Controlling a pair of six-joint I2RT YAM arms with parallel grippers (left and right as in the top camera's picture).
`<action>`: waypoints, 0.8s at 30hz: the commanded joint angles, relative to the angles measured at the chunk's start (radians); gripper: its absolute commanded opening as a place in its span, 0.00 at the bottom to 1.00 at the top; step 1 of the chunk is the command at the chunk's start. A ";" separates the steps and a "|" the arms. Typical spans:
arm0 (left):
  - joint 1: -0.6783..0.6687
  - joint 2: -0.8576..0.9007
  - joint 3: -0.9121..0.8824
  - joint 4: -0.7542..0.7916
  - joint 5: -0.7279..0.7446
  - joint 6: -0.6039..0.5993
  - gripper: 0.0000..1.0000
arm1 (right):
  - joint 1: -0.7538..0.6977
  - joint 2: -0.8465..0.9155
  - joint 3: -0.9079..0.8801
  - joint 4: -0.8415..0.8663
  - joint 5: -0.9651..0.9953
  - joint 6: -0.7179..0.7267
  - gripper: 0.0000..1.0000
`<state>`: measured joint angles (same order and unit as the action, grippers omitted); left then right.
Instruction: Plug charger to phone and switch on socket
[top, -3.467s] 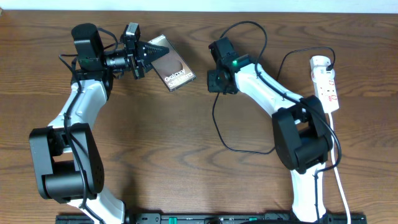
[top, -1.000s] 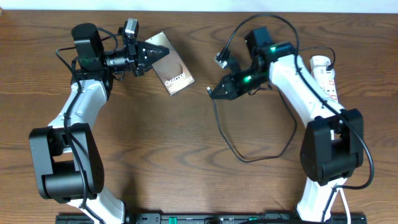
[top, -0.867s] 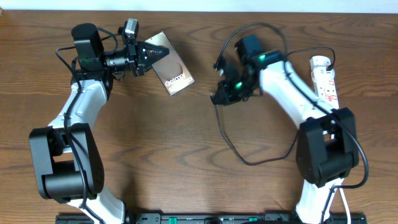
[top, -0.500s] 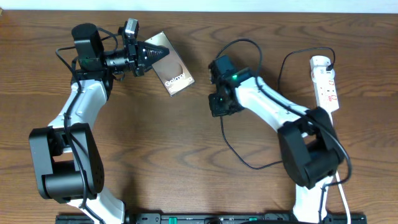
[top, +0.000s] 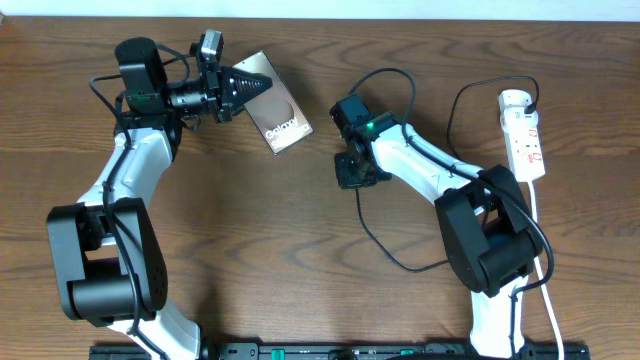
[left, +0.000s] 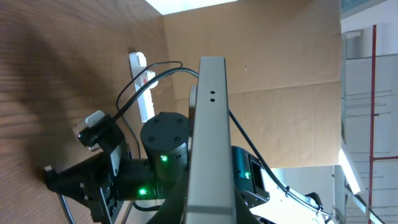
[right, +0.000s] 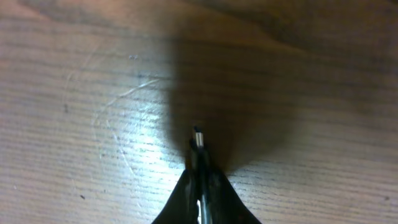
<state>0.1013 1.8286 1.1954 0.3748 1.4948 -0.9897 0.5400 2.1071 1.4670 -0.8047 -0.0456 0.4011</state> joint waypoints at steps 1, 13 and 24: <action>0.000 -0.029 0.017 0.009 0.035 0.013 0.07 | -0.003 0.072 -0.022 -0.045 -0.015 0.010 0.14; 0.000 -0.029 0.017 0.009 0.035 0.013 0.07 | -0.004 0.086 -0.022 -0.039 -0.036 -0.008 0.01; 0.000 -0.029 0.017 0.009 0.035 0.009 0.07 | -0.160 0.008 0.001 0.059 -0.668 -0.401 0.01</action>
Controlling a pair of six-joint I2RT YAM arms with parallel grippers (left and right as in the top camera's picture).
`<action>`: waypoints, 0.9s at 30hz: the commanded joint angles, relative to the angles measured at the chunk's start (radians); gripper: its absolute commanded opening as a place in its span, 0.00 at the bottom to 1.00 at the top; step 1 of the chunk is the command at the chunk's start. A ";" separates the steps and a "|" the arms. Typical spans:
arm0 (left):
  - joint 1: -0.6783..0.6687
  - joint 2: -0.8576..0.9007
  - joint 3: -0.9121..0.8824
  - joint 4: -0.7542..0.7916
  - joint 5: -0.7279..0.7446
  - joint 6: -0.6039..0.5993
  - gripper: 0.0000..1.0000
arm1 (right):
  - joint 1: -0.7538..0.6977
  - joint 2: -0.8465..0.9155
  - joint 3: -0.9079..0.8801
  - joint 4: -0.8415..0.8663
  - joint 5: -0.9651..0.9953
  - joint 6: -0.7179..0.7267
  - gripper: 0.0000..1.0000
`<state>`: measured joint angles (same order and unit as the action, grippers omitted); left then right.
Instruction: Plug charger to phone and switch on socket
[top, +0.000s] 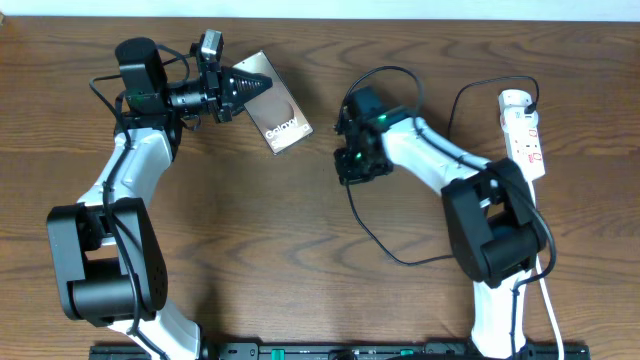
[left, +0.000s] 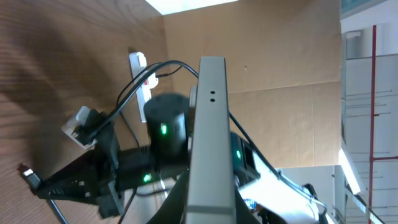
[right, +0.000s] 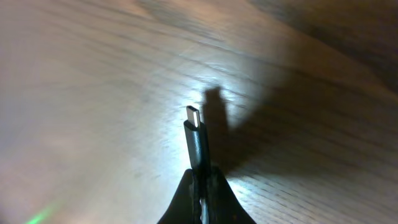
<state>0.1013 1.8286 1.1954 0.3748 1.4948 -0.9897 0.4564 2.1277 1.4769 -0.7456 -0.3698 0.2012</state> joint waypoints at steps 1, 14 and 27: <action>0.000 -0.029 0.017 0.009 0.034 0.009 0.07 | -0.098 -0.026 -0.009 -0.010 -0.429 -0.251 0.01; 0.000 -0.029 0.017 0.009 0.023 0.010 0.07 | -0.214 -0.093 -0.009 -0.269 -0.993 -0.595 0.01; 0.000 -0.029 0.017 0.009 0.024 0.010 0.07 | -0.193 -0.141 -0.009 -0.389 -1.028 -0.666 0.01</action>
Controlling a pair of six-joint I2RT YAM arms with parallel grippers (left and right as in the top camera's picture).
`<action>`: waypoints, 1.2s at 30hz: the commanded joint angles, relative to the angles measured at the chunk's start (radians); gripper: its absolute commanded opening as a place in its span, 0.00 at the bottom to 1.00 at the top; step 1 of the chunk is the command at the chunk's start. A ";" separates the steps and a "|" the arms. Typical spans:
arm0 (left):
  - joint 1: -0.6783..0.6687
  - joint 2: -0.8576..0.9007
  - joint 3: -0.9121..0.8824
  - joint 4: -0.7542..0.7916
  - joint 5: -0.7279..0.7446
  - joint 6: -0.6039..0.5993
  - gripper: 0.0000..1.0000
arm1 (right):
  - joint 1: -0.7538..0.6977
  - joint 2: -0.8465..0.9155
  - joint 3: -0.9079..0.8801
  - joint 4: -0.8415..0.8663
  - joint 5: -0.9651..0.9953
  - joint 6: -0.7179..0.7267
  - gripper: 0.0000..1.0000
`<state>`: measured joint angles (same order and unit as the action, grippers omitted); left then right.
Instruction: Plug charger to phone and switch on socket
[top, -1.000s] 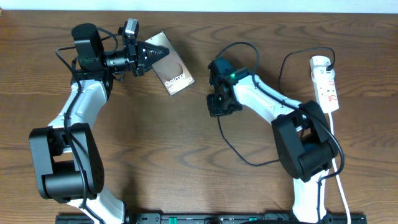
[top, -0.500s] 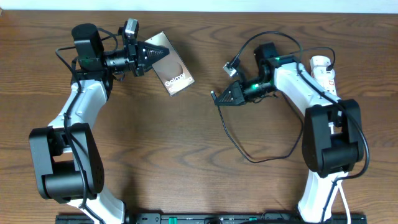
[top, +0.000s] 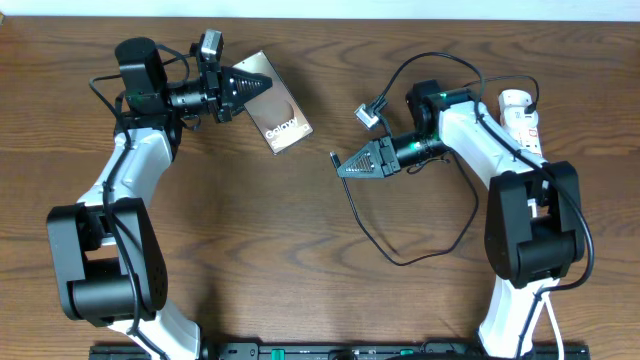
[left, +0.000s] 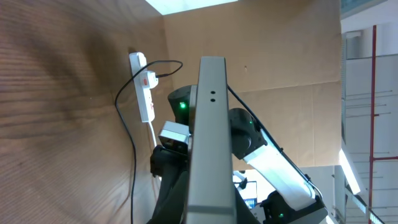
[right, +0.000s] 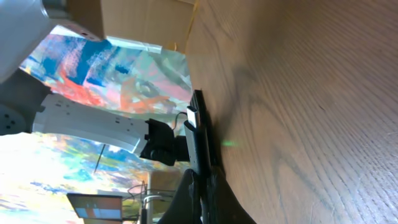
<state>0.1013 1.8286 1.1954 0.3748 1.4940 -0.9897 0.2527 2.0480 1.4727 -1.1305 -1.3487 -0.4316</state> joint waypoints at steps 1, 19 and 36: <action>0.000 -0.029 0.017 0.009 0.024 0.010 0.07 | 0.014 -0.071 -0.005 -0.003 -0.049 -0.034 0.01; 0.000 -0.029 0.017 0.001 0.077 0.009 0.07 | 0.161 -0.118 -0.005 0.236 0.049 0.174 0.01; 0.000 -0.029 0.017 0.002 0.077 0.010 0.07 | 0.161 -0.120 0.021 0.282 0.119 0.200 0.01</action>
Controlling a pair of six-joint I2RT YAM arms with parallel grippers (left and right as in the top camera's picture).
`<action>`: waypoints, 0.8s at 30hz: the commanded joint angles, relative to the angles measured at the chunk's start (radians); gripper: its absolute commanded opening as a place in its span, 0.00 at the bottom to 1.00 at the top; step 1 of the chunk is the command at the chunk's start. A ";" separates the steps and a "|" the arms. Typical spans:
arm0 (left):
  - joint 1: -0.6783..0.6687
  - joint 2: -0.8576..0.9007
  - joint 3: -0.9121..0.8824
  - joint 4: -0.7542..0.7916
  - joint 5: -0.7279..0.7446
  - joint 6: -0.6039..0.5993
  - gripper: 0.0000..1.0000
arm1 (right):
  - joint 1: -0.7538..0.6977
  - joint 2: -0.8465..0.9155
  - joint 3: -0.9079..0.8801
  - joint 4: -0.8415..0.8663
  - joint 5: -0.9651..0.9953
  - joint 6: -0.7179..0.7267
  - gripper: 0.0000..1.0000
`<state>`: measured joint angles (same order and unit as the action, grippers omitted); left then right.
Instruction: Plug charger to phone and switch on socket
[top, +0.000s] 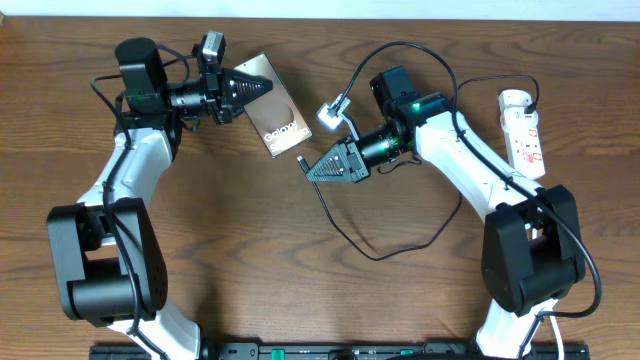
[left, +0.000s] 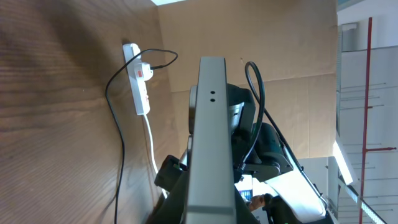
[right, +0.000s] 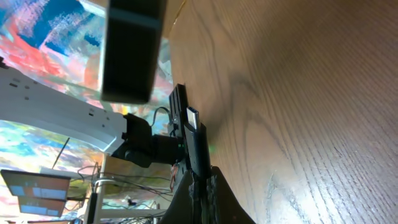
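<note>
A Galaxy phone (top: 274, 118) is held off the table at the back, edge-on in the left wrist view (left: 208, 137), with my left gripper (top: 258, 88) shut on its upper end. My right gripper (top: 312, 172) is shut on the black charger plug (right: 196, 143), whose tip (top: 303, 161) points left, just right of the phone's lower end. The plug and the phone are apart. The black cable (top: 390, 245) loops across the table to the white socket strip (top: 523, 133) at the far right, where it is plugged in.
The wooden table (top: 250, 270) carries only the cable loop and the socket strip. A cardboard wall (left: 261, 56) stands behind the table. Both arm bases sit at the front edge.
My right gripper has moved left and slightly back with the plug, from mid-table to just beside the phone's lower end. The left gripper and phone have not moved.
My right gripper was shut on the plug low at the table, pointing down, while the left held the phone up. It then lifted, later turned to point the plug left at mid-table, and now holds it close to the phone's lower end.
</note>
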<state>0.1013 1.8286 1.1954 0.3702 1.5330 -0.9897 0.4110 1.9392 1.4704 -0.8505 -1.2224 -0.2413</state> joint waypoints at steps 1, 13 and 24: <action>0.000 -0.029 0.017 0.006 0.038 0.010 0.07 | 0.003 -0.011 0.028 0.002 -0.007 0.010 0.01; 0.000 -0.029 0.017 0.006 0.037 0.010 0.07 | 0.027 -0.031 0.088 -0.036 -0.006 0.009 0.01; 0.000 -0.029 0.017 0.006 0.037 0.010 0.07 | 0.028 -0.043 0.088 -0.054 -0.007 0.010 0.01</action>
<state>0.1013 1.8286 1.1954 0.3702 1.5394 -0.9897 0.4335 1.9343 1.5372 -0.9009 -1.2114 -0.2375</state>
